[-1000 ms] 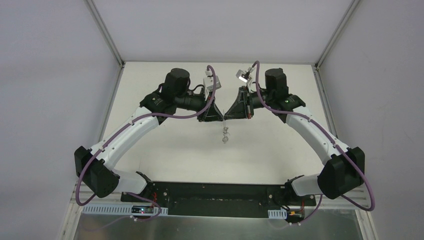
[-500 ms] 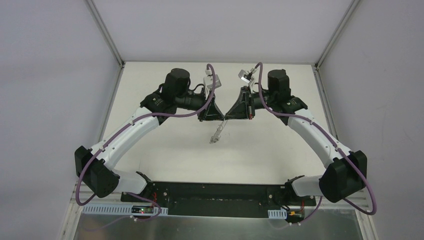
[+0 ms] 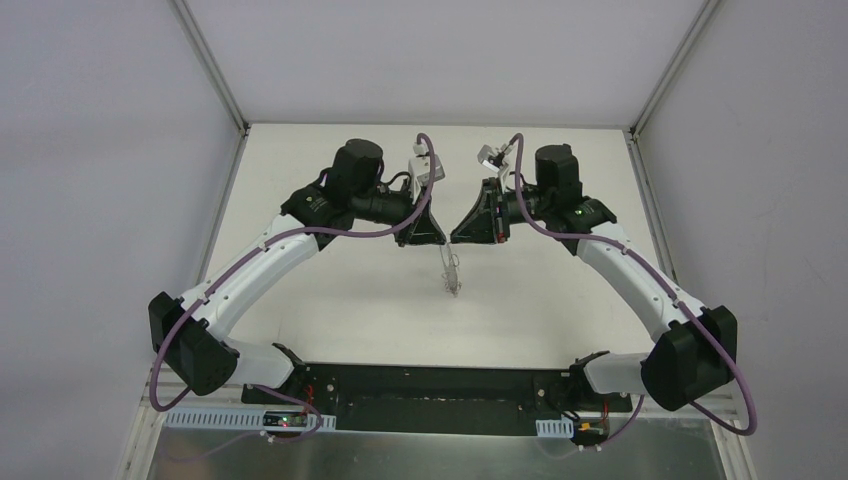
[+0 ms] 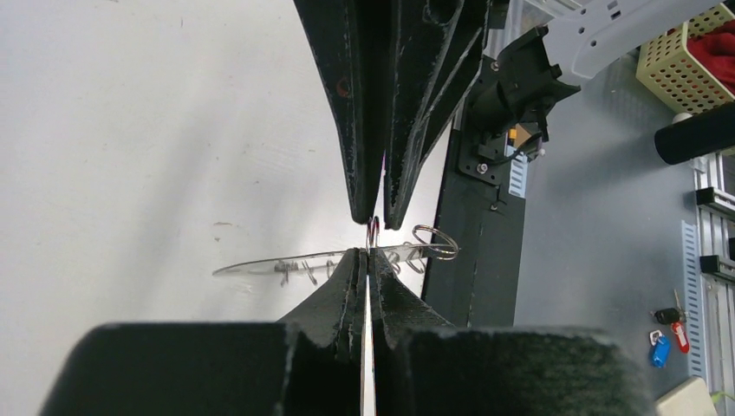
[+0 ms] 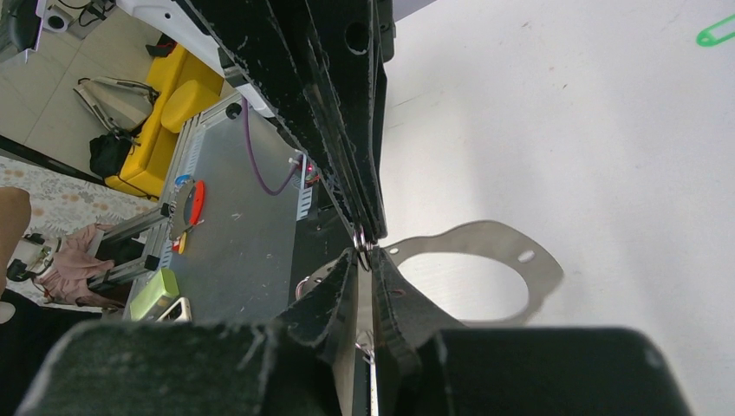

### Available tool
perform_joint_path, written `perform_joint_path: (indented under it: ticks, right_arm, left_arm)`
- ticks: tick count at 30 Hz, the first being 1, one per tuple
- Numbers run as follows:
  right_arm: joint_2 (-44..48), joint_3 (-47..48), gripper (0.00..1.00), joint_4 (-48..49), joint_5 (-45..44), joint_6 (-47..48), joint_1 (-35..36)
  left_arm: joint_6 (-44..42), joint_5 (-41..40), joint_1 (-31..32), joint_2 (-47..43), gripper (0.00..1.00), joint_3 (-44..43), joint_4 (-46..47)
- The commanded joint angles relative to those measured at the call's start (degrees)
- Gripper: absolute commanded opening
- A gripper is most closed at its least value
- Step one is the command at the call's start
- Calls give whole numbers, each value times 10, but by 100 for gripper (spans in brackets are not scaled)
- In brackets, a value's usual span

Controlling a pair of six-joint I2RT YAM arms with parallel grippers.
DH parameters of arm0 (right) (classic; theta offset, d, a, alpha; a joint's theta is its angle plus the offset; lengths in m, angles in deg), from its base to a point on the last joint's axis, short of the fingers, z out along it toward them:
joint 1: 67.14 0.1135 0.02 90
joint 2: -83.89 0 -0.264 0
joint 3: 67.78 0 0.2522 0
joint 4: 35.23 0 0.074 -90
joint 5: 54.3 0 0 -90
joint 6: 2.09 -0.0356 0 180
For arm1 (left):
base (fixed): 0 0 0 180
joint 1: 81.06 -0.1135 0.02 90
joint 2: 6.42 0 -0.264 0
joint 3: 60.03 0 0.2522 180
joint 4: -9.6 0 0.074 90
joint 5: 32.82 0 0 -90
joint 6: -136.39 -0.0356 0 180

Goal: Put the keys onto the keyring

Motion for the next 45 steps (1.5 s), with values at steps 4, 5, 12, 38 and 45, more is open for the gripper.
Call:
perform_joint_path:
  ticks: [4, 5, 12, 38, 45]
  right_arm:
    - [27, -7, 20, 3, 1, 19, -3]
    - [28, -7, 20, 3, 1, 19, -3]
    - [29, 0, 28, -23, 0, 52, 4]
    - [30, 6, 2, -76, 15, 117, 17]
    - [23, 3, 0, -24, 23, 54, 17]
  left_arm:
    - [-30, -16, 13, -15, 0, -40, -40]
    - [-31, -17, 16, -15, 0, -40, -42]
    - [-30, -37, 31, 0, 0, -56, -63]
    - [3, -94, 61, 80, 0, -159, -194]
    - [3, -91, 61, 71, 0, -155, -184]
